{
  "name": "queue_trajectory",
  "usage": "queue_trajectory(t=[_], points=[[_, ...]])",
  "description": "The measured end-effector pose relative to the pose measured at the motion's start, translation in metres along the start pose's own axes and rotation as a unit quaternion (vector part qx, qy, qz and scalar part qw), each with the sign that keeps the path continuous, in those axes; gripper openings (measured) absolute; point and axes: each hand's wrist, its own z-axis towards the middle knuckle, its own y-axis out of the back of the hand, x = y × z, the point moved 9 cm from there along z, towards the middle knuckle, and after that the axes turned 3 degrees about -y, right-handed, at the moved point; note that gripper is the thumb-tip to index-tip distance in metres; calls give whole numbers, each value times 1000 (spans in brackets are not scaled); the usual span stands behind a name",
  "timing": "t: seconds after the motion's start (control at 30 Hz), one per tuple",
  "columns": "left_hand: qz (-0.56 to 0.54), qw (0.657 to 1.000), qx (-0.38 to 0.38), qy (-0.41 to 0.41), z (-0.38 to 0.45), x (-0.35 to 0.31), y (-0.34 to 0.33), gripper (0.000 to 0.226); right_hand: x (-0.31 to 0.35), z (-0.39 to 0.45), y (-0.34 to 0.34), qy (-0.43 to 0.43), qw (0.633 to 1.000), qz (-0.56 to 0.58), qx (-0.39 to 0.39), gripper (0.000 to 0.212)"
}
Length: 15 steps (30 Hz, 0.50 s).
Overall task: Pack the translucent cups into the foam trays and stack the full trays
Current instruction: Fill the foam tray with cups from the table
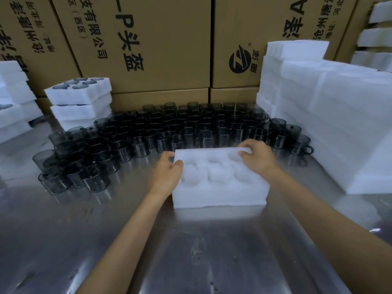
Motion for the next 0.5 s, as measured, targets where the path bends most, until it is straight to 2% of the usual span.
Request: queue_trajectory(t=[0.07,0.2,0.27,0.33,0.4,0.43,0.5], points=[[-6,1000,-22,-8,5,-2,1,21,2,5,-4,1,1000,-7,1,14],[-41,998,-53,-20,11,-5,3,19,2,12,-9,-7,999,-40,-8,15],[-79,996,-34,-22,10,-3,2,20,-1,12,-10,-11,999,-48,-19,16],[-114,993,15,-3,8,1,0,23,-4,12,-9,-19,999,-34,-14,20],[-143,989,40,20,5,6,5,22,-8,11,-9,-30,999,37,13,27],[-158,987,32,20,5,7,11,20,-11,7,-9,-44,992,115,29,30],[-133,990,-41,-15,7,5,35,21,-24,-9,-15,-103,947,300,58,32]])
